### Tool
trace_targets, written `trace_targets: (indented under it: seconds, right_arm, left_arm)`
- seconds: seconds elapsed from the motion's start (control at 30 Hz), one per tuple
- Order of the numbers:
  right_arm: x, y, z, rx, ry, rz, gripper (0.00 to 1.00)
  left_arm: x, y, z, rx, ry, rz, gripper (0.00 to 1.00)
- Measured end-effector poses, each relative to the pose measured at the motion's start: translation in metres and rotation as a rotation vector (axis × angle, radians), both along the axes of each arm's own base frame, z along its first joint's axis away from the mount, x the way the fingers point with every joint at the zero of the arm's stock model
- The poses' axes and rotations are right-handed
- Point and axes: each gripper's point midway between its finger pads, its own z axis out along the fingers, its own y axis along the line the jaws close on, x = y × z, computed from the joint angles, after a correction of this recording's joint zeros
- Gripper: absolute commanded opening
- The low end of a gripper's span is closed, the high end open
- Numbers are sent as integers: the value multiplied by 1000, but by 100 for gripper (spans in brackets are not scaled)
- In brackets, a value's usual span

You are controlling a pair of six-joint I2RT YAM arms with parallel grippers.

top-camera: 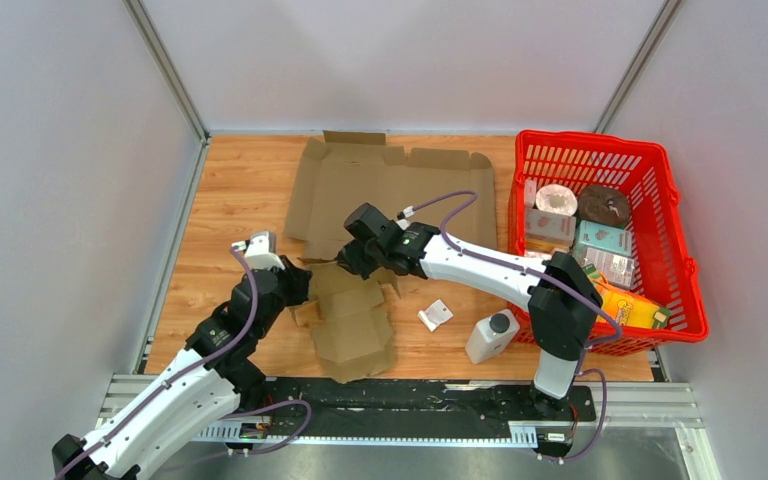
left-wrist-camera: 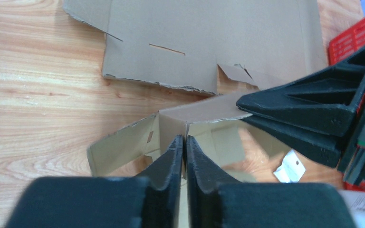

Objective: Fold the paper box

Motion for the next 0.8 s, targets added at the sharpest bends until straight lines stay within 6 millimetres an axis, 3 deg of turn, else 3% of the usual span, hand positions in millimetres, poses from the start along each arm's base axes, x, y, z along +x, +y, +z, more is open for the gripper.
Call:
trace_targets:
  seconds: [0.03, 0.2, 0.43, 0.6, 0.8]
  right_arm:
    - [0, 0, -1, 2, -2, 1, 1]
    - [0, -4, -12, 0, -26, 25, 0]
    - [1, -11, -12, -2, -78, 83, 0]
    - [5, -24, -14, 20, -94, 103, 0]
    - [12, -35, -24, 44, -80, 99, 0]
  left_arm:
    - [-1, -1, 1, -2, -1, -10, 38]
    - [-11, -6, 9, -41, -18, -62, 44]
    - [-36, 17, 20, -22, -8, -43, 45]
    - [-46, 39, -9, 53, 121, 51, 48]
    - [-50, 42, -42, 110, 271, 99, 48]
